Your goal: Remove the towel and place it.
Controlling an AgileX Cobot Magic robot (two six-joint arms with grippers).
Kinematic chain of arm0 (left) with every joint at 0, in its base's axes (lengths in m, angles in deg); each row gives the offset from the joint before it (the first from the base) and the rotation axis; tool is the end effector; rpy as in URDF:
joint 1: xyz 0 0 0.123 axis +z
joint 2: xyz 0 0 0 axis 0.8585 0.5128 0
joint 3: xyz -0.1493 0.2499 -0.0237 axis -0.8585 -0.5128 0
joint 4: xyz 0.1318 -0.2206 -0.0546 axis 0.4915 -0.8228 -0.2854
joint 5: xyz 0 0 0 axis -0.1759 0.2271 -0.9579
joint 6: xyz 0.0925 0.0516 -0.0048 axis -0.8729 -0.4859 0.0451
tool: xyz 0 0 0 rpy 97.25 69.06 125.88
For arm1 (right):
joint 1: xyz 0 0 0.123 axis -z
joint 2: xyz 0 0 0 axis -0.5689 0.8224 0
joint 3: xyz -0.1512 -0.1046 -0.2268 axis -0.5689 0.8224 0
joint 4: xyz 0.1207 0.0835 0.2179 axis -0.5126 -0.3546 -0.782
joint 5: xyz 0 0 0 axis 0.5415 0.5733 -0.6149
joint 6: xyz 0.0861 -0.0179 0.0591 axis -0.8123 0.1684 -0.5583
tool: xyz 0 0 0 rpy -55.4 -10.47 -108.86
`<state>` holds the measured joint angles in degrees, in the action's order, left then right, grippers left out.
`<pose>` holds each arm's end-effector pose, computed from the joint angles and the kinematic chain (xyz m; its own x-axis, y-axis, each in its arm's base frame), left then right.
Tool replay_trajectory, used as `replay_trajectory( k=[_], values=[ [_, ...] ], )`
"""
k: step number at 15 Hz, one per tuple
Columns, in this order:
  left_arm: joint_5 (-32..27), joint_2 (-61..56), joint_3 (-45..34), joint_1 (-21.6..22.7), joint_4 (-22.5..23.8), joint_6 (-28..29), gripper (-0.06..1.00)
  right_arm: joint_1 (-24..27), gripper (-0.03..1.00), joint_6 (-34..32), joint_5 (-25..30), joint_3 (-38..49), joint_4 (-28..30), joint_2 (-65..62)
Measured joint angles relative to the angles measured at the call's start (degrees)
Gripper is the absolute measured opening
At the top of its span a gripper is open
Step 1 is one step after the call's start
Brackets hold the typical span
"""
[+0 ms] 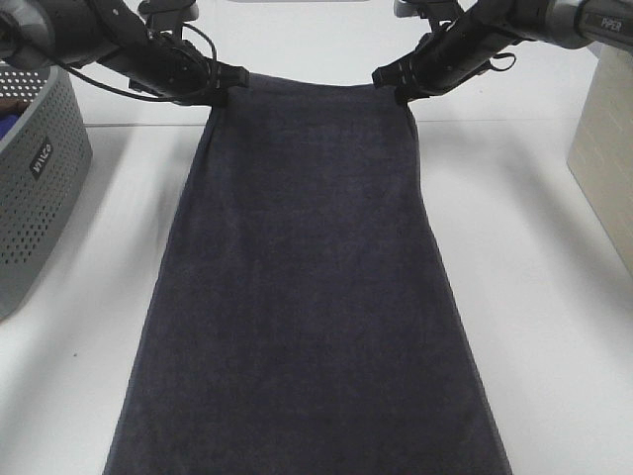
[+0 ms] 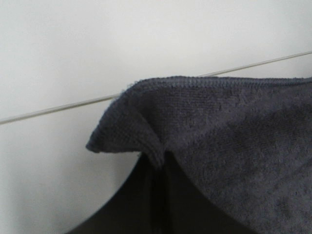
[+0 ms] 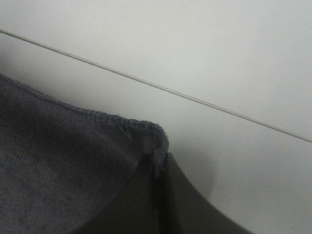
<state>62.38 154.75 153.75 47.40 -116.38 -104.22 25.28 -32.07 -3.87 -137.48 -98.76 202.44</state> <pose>0.5718 -0.1409 0.1426 -0.6709 0.0086 -0.7415 0.2653 0.9365 -0.2293 0.5778 0.1142 0.1468 -0.6652 -0.2399 -0.7071 -0.3691 0.9288 0.0321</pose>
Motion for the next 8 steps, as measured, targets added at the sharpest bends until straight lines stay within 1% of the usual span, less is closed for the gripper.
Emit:
replay_trajectory(
  k=[5, 8],
  values=[
    [4.41, 0.0, 0.0, 0.0, 0.0, -4.24, 0.01, 0.0, 0.01, 0.06, -5.79, 0.0, -1.32, 0.0],
    [8.02, 0.0, 0.0, 0.0, 0.0, -4.7, 0.01, 0.0, 0.01, 0.06, -8.19, 0.0, -1.32, 0.0]
  ],
)
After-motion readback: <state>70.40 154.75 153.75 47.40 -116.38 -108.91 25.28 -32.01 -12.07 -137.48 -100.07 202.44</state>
